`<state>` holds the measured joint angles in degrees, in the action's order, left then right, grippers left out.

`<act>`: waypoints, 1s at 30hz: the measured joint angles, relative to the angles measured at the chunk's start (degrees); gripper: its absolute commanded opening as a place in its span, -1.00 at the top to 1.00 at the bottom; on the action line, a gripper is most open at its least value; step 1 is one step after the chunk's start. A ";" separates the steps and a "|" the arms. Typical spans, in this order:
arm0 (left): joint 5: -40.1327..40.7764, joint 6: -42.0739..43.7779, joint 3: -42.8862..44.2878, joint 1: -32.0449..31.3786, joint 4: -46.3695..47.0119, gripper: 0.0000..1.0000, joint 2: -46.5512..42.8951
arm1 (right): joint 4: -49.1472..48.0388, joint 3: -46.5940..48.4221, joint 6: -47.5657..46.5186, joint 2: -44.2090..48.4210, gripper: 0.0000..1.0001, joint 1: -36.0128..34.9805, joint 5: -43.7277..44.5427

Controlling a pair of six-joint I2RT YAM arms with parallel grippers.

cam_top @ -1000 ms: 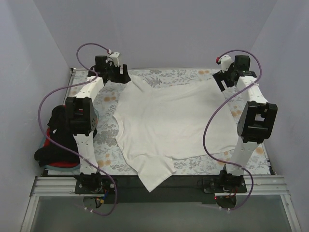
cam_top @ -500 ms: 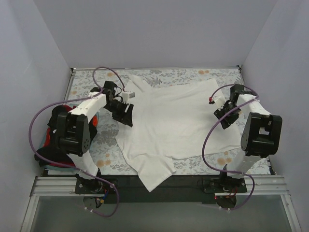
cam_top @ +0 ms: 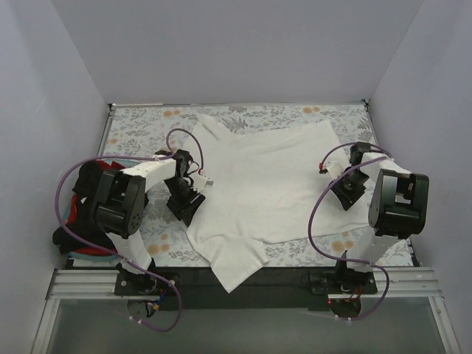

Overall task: Fold and stack the t-shirts
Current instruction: Flatten the tshirt out, then fold the tshirt

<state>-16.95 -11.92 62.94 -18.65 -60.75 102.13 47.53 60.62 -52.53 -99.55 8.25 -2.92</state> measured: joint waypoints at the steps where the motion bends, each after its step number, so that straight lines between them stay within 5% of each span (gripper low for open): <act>1: 0.72 0.33 -0.52 0.02 -0.22 0.01 0.09 | -0.66 -0.85 -0.15 0.66 0.31 -0.04 0.26; 11: 3.26 2.99 -1.77 1.53 -1.40 -0.03 -0.66 | -4.28 -14.51 -1.57 13.38 0.27 -0.33 2.75; 14: 2.95 4.85 0.76 2.84 -3.76 -0.11 -0.17 | -0.46 -16.90 -1.66 16.50 0.18 -0.35 1.29; 17: -1.66 5.95 11.65 3.80 -7.82 -0.18 1.86 | 5.05 -14.25 -0.94 16.65 -0.13 -0.17 -2.78; 18: -3.93 5.99 17.92 3.96 -9.14 -0.18 3.34 | 6.84 -11.34 -0.48 16.26 -0.31 -0.07 -4.63; 22: -11.45 1.84 41.83 4.04 -4.70 -0.25 9.35 | 8.94 10.64 3.06 9.51 -0.33 0.42 -11.39; 30: -12.09 -16.26 64.72 6.34 16.28 -0.40 24.37 | 4.85 62.40 16.59 -22.82 -0.19 1.31 -16.87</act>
<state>-29.04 -28.18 127.66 -12.32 -44.47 126.50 52.38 123.02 -35.94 -122.37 9.56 -19.79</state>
